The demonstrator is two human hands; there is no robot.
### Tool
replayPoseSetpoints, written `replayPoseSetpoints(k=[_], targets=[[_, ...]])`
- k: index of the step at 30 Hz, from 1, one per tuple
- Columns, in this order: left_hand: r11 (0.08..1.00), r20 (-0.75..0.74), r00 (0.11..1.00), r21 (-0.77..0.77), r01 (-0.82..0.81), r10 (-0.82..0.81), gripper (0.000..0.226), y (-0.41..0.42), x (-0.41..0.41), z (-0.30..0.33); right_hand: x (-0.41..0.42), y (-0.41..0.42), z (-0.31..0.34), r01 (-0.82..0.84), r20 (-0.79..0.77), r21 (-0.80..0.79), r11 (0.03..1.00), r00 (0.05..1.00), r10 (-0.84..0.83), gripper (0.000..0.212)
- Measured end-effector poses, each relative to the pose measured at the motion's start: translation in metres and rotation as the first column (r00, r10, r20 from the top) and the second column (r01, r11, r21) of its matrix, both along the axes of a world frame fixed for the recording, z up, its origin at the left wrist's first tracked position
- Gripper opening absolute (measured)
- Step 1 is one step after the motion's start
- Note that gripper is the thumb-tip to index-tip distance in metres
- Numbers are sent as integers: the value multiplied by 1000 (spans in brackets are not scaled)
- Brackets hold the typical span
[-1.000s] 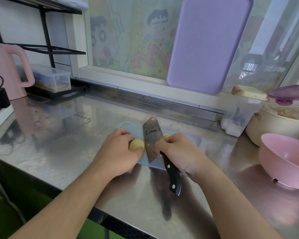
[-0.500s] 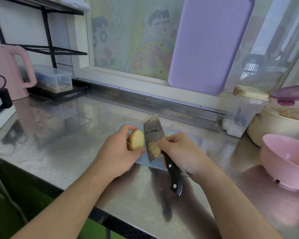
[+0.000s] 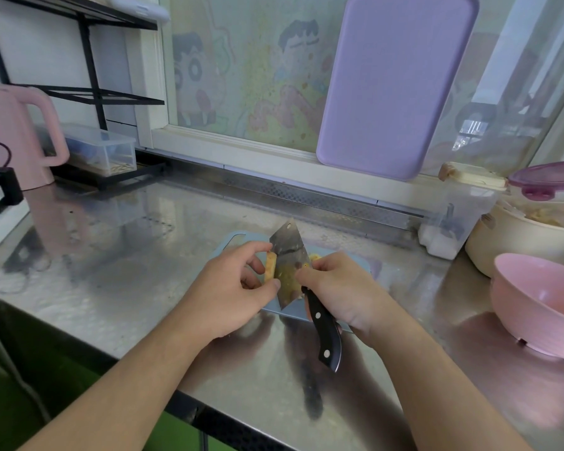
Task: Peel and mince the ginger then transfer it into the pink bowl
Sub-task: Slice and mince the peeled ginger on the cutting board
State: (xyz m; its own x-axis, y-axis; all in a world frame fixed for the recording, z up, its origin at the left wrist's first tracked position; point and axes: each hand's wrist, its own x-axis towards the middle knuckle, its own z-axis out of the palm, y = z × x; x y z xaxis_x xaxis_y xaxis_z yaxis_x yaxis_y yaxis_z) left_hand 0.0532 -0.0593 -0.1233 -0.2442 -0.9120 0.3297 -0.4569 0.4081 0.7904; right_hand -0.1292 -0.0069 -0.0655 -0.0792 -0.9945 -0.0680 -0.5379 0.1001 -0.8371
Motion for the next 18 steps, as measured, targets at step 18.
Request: replayPoseSetpoints(k=[18], targets=[[996, -33, 999, 79, -36, 39, 38, 3, 0, 6, -1, 1, 2, -35, 302, 5, 999, 953, 32, 31]])
